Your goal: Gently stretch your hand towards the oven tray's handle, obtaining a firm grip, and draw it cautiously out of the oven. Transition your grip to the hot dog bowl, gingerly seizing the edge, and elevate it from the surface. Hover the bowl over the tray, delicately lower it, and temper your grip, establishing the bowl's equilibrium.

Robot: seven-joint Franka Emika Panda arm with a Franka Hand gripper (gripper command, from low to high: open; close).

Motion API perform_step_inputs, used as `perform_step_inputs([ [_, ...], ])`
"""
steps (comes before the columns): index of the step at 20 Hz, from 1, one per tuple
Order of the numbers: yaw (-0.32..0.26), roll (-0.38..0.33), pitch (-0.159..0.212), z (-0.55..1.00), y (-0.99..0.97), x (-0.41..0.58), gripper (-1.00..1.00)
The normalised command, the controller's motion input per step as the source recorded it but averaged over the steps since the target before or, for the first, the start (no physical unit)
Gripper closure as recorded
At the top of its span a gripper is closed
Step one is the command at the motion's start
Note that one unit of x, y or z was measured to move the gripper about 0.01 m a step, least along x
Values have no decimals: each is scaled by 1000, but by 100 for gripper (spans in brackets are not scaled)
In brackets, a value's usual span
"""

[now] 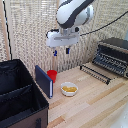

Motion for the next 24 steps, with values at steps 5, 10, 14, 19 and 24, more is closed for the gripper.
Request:
perform_step_inputs([
  [5,94,-363,-12,3,-21,33,-100],
  [10,113,-375,-18,0,-16,49,-100],
  [14,150,-362,-43,0,0,124,-100],
  [19,161,-345,-40,0,0,117,-100],
  [24,154,-360,-11,0,0,100,-100],
])
